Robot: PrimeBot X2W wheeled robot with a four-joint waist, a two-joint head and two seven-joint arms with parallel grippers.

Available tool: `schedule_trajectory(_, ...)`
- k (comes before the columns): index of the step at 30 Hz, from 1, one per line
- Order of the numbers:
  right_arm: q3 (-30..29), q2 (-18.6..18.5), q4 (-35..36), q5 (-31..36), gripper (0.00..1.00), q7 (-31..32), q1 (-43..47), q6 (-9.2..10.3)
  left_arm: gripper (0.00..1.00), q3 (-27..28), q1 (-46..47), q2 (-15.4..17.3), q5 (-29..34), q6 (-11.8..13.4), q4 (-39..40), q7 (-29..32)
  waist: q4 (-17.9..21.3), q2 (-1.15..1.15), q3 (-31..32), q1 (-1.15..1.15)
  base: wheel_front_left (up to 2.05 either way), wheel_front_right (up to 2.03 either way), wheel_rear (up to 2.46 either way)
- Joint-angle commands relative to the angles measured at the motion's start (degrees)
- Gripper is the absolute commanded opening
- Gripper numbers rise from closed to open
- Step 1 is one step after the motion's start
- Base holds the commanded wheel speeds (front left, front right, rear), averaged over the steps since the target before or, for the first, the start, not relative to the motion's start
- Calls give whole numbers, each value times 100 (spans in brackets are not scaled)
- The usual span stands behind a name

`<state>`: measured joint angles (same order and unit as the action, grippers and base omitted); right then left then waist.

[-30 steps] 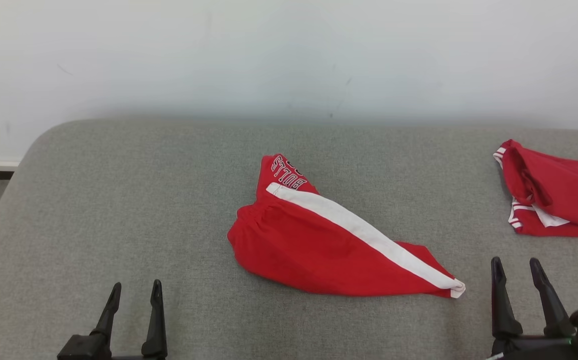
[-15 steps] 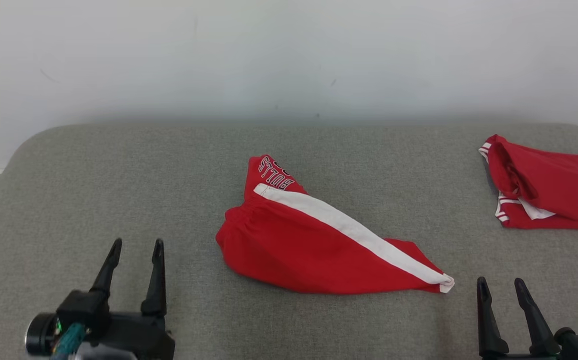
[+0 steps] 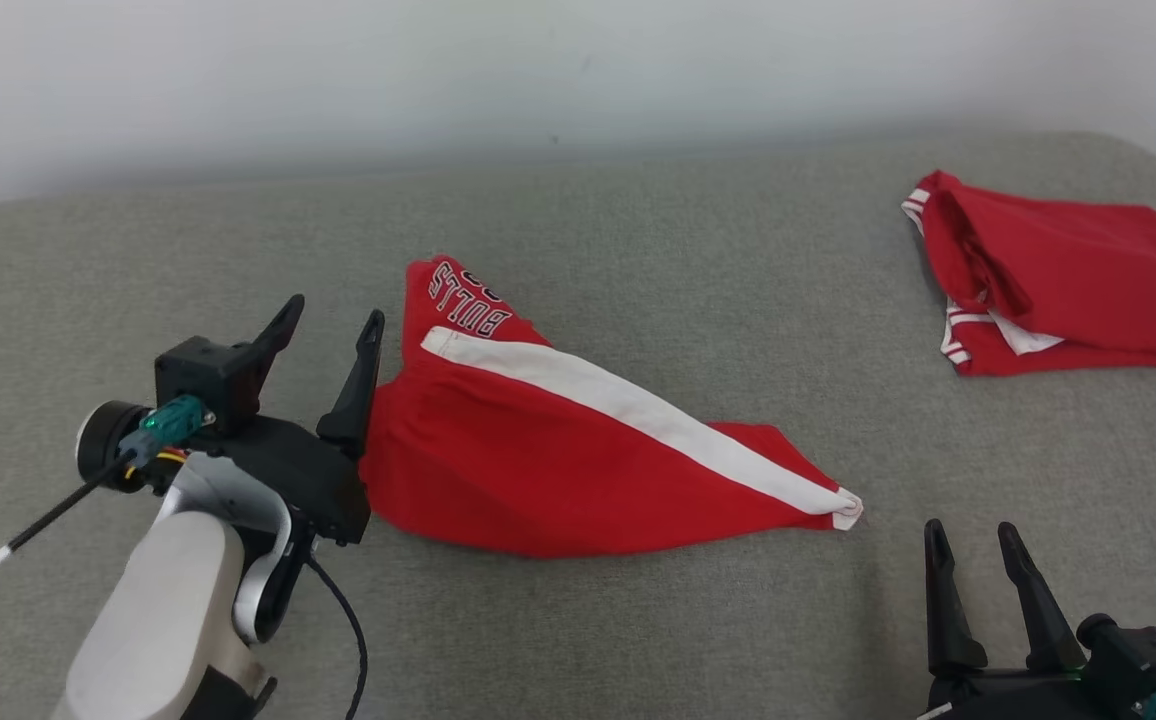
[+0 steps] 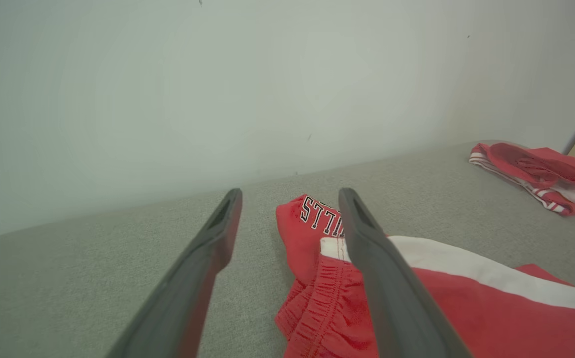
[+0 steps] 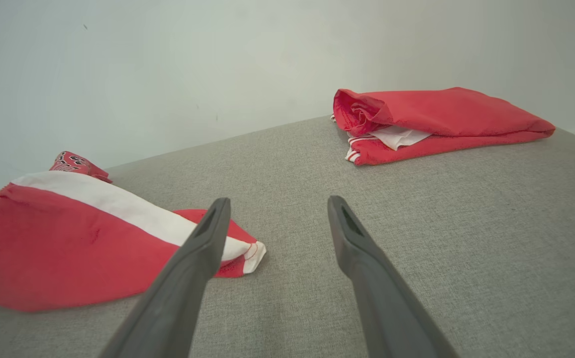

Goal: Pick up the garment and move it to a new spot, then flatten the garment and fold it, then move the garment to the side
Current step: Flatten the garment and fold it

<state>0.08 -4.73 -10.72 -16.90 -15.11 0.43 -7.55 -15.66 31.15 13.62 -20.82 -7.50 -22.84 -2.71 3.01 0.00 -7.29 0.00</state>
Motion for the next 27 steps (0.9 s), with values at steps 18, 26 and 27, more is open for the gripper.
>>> schedule_trajectory(18,-53,96,-153,28,100,-2,-335,12,100,-1174,989,473,-999,9,-1258,641,733,0,-607,0,0,0,0)
schedule_trajectory(26,-157,100,5,88,100,-2,-276,12,0,-1454,1145,458,-1059,8,-1539,258,668,0,-561,0,0,0,0)
schedule_trajectory(27,-167,99,5,94,100,-2,-254,12,0,-1468,1163,442,-1021,9,-1552,146,638,0,-542,0,0,0,0)
